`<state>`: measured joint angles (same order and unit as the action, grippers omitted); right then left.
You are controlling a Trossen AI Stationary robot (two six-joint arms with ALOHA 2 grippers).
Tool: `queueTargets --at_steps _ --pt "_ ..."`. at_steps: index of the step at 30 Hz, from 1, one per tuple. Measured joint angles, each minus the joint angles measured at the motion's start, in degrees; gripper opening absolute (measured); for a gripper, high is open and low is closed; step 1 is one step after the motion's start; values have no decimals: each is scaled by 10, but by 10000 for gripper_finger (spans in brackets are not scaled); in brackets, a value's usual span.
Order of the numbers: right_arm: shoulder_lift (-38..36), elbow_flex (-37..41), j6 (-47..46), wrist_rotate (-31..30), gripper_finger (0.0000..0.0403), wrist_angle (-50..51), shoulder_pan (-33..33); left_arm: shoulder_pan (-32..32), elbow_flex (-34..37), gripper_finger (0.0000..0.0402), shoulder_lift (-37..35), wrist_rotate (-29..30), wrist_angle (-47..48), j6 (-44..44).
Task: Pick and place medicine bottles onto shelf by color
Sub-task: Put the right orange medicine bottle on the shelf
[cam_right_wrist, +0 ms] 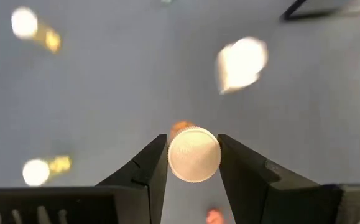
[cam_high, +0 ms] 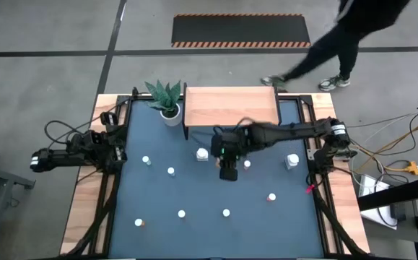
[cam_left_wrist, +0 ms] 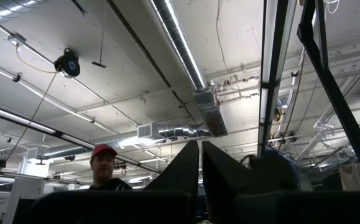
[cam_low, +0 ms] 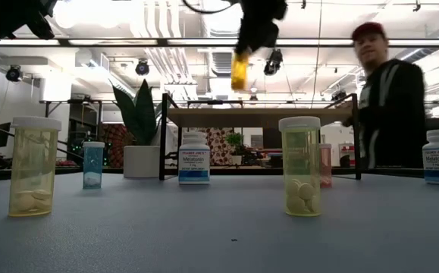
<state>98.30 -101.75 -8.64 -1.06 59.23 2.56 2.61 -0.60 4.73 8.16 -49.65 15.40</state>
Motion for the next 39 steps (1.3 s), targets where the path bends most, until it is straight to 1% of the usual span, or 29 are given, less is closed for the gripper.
queueTargets --at_steps 6,7,9,12,14,16,18,21,22,27,39 --pt "0 -76 22 1 123 23 -78 0 0 3 0 0 0 0" --pt "1 -85 26 8 123 23 -92 0 0 3 0 0 0 0" --pt "8 -102 38 41 123 22 -117 0 0 3 0 0 0 0" --pt "28 -126 55 69 123 21 -140 0 0 3 0 0 0 0" --pt "45 -144 74 71 123 32 -147 0 0 3 0 0 0 0" --pt "65 -164 97 71 123 64 -157 0 0 3 0 0 0 0" --pt "84 -186 109 52 123 95 -169 0 0 3 0 0 0 0" --pt "104 -212 113 -5 123 138 -185 0 0 3 0 0 0 0" --pt "109 -219 113 -16 123 145 -190 0 0 3 0 0 0 0" --pt "126 -236 97 -20 123 154 -201 0 0 3 0 0 0 0" --pt "128 -235 102 -21 123 153 -202 0 0 3 0 0 0 0"
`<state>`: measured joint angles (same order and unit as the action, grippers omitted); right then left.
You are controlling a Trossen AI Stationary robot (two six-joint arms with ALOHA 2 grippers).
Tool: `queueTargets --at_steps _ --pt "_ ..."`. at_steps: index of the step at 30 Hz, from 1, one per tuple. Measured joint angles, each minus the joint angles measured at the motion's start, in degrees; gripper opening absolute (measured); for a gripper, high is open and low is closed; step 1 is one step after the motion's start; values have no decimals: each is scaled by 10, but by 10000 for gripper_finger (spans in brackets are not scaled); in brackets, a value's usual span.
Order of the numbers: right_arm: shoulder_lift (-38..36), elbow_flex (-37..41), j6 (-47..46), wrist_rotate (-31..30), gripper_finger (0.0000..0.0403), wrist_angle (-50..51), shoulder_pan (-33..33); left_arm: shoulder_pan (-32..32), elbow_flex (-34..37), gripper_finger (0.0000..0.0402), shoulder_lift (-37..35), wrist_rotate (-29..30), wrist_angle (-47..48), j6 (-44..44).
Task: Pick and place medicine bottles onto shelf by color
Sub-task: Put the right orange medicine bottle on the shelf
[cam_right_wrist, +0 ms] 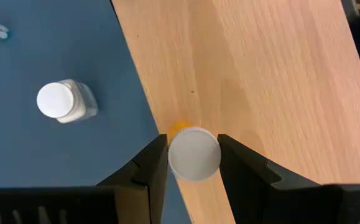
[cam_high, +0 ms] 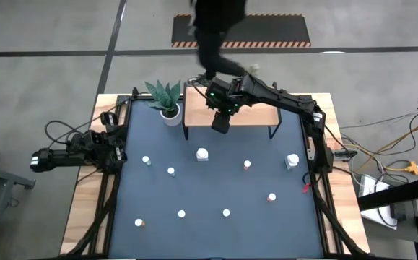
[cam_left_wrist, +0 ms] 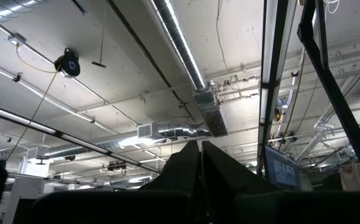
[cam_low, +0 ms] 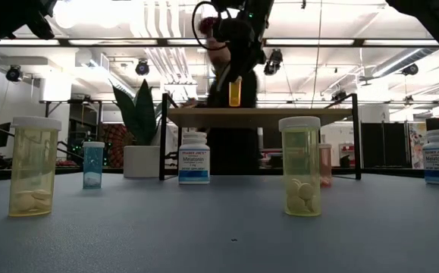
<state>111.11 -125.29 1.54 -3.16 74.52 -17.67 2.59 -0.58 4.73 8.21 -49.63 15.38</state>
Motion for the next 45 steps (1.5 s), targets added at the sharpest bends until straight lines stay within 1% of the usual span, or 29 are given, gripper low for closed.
queueTargets --at_steps 4,7,19,22,29,32,35,40,42,45 --pt "0 2 -8 -6 123 -5 0 0 0 3 0 0 0 0" --pt "0 3 -15 -28 123 -8 0 0 0 3 0 0 0 0" --pt "0 23 -15 -29 124 -36 -7 0 0 3 0 0 0 0" --pt "0 25 -15 -29 136 -37 -10 0 0 3 0 0 0 0" --pt "0 25 -15 -30 181 -44 -11 0 0 3 0 0 0 0" --pt "0 14 -14 -30 195 -44 -11 0 0 3 0 0 0 0" --pt "-1 -4 -11 -30 202 -42 -11 0 0 3 0 0 0 0" --pt "-9 -49 -2 -30 197 0 -11 0 0 3 0 0 0 0" --pt "-14 -65 2 -30 189 37 -11 0 0 3 0 0 0 -1" --pt "-23 -65 16 -30 168 81 -11 0 0 3 0 0 0 -1"
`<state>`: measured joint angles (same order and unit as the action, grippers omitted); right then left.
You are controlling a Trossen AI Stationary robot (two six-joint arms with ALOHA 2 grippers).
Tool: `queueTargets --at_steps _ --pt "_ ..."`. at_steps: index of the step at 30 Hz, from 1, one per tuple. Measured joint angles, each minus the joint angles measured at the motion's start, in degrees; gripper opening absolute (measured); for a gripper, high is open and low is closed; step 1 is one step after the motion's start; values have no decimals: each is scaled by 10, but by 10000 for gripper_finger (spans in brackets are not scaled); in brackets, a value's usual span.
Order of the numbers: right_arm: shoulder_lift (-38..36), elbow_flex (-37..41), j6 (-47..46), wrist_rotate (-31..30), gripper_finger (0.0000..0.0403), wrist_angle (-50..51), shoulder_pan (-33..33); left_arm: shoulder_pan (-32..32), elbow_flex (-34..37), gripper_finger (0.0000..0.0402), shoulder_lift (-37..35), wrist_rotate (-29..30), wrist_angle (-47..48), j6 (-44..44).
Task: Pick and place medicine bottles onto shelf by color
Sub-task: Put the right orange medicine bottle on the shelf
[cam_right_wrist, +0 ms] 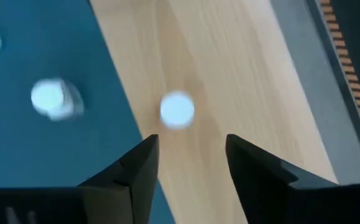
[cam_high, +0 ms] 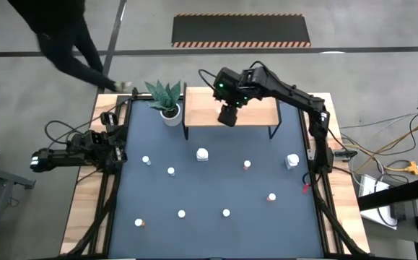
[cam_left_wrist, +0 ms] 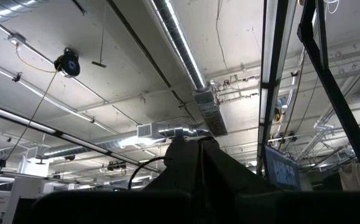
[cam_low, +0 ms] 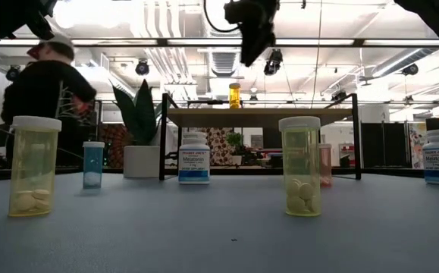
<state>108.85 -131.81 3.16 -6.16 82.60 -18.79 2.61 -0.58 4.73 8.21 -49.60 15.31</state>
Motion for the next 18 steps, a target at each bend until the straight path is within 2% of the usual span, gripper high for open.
queueTargets --at_steps 7,13,18 --pt "-4 52 16 3 92 28 3 0 0 3 0 0 0 -2" --pt "-4 116 42 3 31 -52 3 0 0 3 0 0 0 -24" --pt "-4 155 59 6 10 -114 3 0 0 3 0 0 0 -29"
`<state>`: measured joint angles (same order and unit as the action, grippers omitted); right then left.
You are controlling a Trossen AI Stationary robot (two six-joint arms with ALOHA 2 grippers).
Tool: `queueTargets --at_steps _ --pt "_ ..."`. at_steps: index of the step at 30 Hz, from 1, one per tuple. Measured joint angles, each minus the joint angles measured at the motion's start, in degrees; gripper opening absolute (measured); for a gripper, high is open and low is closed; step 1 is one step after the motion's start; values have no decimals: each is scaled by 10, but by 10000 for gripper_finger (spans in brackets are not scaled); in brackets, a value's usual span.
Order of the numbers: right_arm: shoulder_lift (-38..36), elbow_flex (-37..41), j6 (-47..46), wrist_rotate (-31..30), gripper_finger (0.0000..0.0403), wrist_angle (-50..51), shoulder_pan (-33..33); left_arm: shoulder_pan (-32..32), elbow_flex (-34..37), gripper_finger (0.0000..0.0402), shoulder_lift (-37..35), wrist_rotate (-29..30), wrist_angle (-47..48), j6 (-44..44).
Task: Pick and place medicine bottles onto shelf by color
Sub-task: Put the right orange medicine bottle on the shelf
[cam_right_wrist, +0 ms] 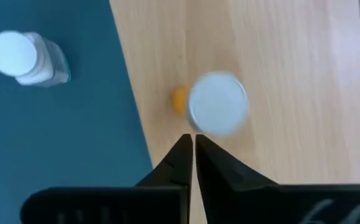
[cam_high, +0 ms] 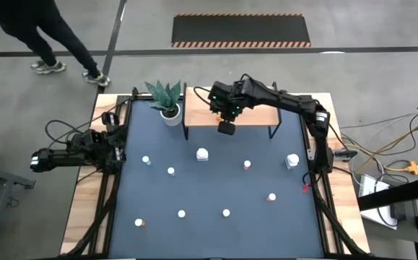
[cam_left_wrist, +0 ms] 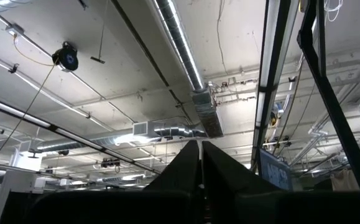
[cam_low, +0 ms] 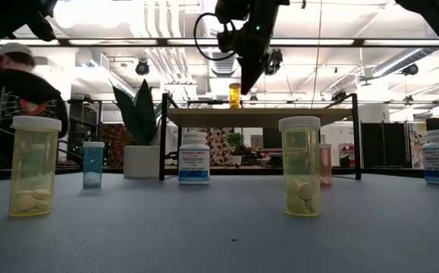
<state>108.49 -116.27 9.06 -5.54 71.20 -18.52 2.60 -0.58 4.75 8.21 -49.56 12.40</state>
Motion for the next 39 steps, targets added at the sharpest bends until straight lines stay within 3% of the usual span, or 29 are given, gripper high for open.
queueTargets --at_steps 9,18,25,33,39 --pt "0 33 -3 0 9 -55 0 0 0 3 0 0 0 0" --pt "0 46 -1 -21 9 -37 -5 0 0 3 0 0 0 0" --pt "0 85 30 -20 9 -146 -6 0 0 3 0 0 1 0" --pt "-2 97 30 -20 9 -139 -6 0 0 3 0 0 6 0" --pt "0 110 40 -2 9 -228 -3 0 0 3 0 0 6 0"
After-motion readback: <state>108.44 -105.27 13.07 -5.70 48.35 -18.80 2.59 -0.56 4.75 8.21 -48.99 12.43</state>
